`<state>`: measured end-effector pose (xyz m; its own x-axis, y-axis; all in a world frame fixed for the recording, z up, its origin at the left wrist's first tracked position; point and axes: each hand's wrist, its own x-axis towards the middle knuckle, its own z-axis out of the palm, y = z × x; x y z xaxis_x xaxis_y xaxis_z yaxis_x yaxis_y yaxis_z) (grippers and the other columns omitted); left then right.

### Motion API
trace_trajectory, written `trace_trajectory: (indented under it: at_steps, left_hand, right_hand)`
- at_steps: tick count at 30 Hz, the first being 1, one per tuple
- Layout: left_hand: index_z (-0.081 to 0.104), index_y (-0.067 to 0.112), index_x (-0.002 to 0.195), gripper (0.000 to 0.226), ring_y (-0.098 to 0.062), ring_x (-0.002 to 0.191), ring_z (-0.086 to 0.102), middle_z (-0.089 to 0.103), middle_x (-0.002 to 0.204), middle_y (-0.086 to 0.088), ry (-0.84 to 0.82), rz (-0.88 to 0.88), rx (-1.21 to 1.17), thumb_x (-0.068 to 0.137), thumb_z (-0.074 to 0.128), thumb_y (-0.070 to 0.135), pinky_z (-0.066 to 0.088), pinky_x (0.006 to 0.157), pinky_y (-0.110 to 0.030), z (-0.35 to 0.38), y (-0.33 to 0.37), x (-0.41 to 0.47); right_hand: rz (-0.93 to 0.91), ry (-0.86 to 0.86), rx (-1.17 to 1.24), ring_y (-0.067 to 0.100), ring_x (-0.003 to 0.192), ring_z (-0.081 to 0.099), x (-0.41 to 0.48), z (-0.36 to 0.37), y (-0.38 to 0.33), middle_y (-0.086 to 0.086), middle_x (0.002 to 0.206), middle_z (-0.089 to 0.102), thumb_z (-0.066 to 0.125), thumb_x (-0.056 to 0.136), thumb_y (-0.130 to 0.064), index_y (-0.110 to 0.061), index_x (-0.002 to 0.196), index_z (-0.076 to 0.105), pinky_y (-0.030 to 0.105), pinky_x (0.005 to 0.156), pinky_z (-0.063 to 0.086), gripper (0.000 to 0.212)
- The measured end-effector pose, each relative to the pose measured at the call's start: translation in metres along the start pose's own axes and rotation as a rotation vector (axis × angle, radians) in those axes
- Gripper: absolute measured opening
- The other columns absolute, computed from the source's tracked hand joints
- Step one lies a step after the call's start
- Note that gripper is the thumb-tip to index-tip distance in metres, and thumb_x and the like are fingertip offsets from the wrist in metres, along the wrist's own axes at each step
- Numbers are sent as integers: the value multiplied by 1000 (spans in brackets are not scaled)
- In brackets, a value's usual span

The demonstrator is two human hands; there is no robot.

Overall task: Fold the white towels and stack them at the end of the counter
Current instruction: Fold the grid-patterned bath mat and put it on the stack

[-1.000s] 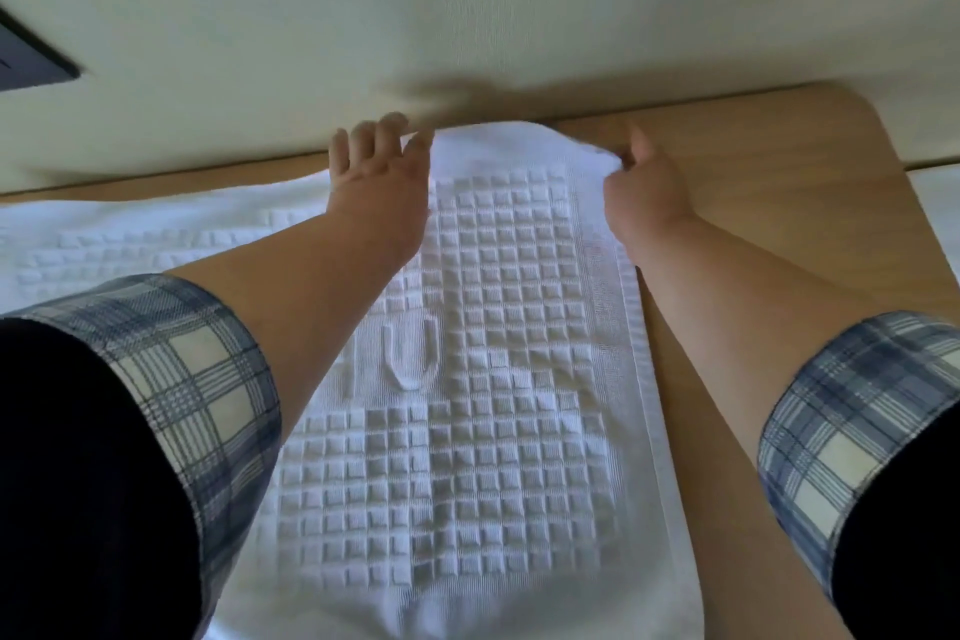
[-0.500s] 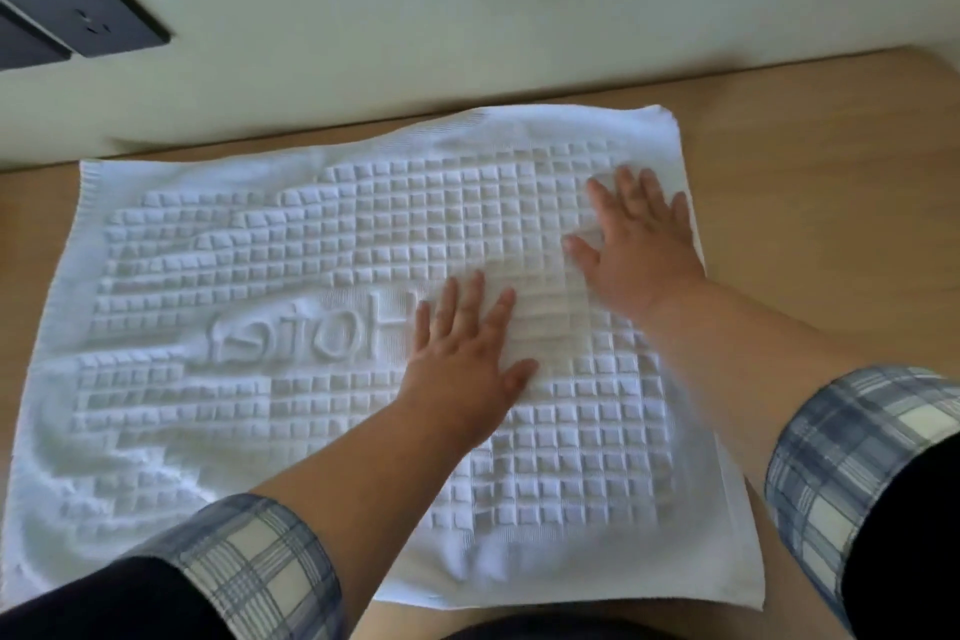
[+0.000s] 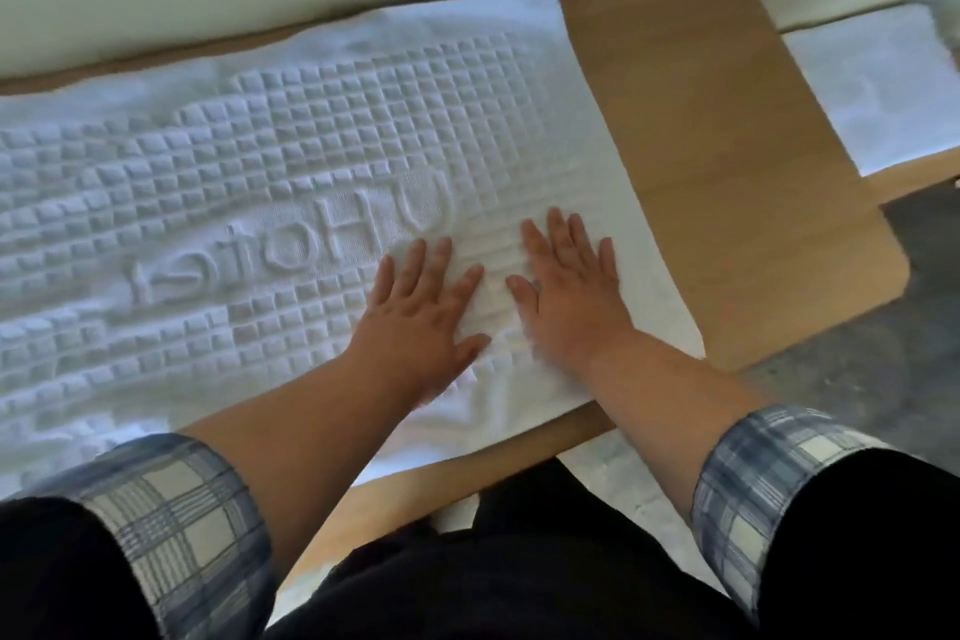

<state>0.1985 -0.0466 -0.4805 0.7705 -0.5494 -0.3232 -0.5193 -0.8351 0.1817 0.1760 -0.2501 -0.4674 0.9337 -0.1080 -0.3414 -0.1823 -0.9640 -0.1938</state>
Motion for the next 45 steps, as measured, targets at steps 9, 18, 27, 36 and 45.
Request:
trace_trajectory:
  at_steps: [9, 18, 27, 36, 45]
  left_hand:
    - [-22, 40, 149, 82, -21, 132, -49, -36, 157, -2, -23, 169, 89, 82, 5, 77, -32, 109, -46, 21, 12, -36]
    - [-12, 39, 153, 74, -24, 147, -25, -22, 163, -2, -42, 21, 35, 91, 14, 68, -20, 116, -45, 22, -57, -110]
    - [-19, 38, 151, 71, -20, 148, -23, -21, 163, 1, 73, -374, -122, 92, 7, 65, -13, 119, -47, 42, -141, -206]
    - [-36, 43, 141, 72, -21, 137, -43, -50, 147, 5, -48, -545, -125, 89, 3, 73, -19, 115, -55, 54, -171, -267]
    - [-30, 39, 147, 74, -20, 139, -41, -47, 150, 2, -94, -474, -78, 84, -11, 74, -19, 117, -46, 51, -190, -278]
  right_hand:
    - [104, 48, -39, 16, 151, -18, -30, 18, 20, -3, 166, -14, 15, 100, -61, -33, 158, -1, 44, 120, -14, 67]
    - [8, 78, -25, 21, 152, -15, -46, 28, -55, 3, 167, -11, 18, 101, -58, -26, 159, 0, 50, 122, -9, 69]
    - [-535, -79, -128, 18, 153, -12, -75, 81, -198, 1, 168, -1, 26, 97, -53, -31, 158, 15, 49, 122, -9, 65]
    - [-456, -114, -156, 16, 152, -15, -79, 75, -206, -2, 167, -5, 22, 96, -61, -33, 157, 15, 44, 121, -13, 68]
    - [-353, -55, -86, 11, 145, -34, -20, 45, -216, -9, 163, -24, 6, 91, -70, -36, 156, -6, 43, 117, -21, 74]
